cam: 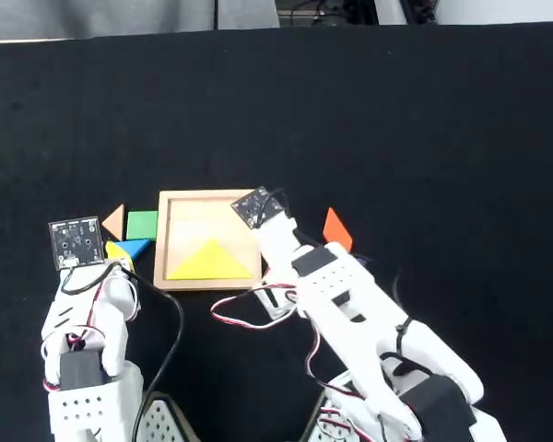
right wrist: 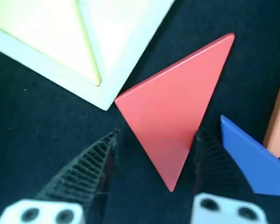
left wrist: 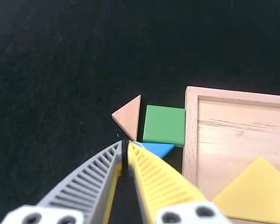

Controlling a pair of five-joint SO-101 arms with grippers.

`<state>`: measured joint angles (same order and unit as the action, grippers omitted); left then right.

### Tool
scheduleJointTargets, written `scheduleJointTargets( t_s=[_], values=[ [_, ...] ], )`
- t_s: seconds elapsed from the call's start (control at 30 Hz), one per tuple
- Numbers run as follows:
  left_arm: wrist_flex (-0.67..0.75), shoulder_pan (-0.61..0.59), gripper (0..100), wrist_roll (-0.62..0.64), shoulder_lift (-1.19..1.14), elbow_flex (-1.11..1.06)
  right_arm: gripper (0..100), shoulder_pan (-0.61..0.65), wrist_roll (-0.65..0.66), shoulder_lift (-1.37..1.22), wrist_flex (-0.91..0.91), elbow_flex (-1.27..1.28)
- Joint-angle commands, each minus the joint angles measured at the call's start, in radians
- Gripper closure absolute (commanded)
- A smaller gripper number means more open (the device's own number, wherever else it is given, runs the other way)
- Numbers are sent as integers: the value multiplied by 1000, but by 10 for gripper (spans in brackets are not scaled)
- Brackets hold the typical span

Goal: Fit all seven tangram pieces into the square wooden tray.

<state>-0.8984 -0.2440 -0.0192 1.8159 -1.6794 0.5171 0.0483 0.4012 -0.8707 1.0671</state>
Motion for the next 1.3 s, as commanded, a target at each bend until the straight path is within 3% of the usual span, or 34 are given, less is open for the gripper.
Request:
scheduleJointTargets(
  t_s=[0.0, 0.17, 0.27, 0.37, 0.5, 0.57, 0.63, 0.9, 1.27],
  values=[
    [20, -2, 970, -11, 9, -19, 755, 20, 14, 44, 14, -5],
    [20, -2, 970, -11, 9, -19, 755, 6, 14, 44, 20, -5],
    [20, -2, 970, -11, 9, -19, 755, -87, 35, 51, -8, -47],
    [20, -2, 970, -11, 9, -19, 756, -193, 103, 96, -158, -142],
    [20, -2, 970, -11, 9, -19, 901, -206, 133, 185, -347, -208],
    [21, -2, 970, -11, 9, -19, 993, -203, 161, 219, -350, -200],
    [21, -2, 970, -11, 9, -19, 960, -183, 204, 242, -354, -182],
    [21, -7, 970, -11, 9, -19, 988, 55, 272, 196, -325, -93],
    [21, -8, 970, -11, 9, -19, 988, -149, 338, -70, -265, -180]
  ],
)
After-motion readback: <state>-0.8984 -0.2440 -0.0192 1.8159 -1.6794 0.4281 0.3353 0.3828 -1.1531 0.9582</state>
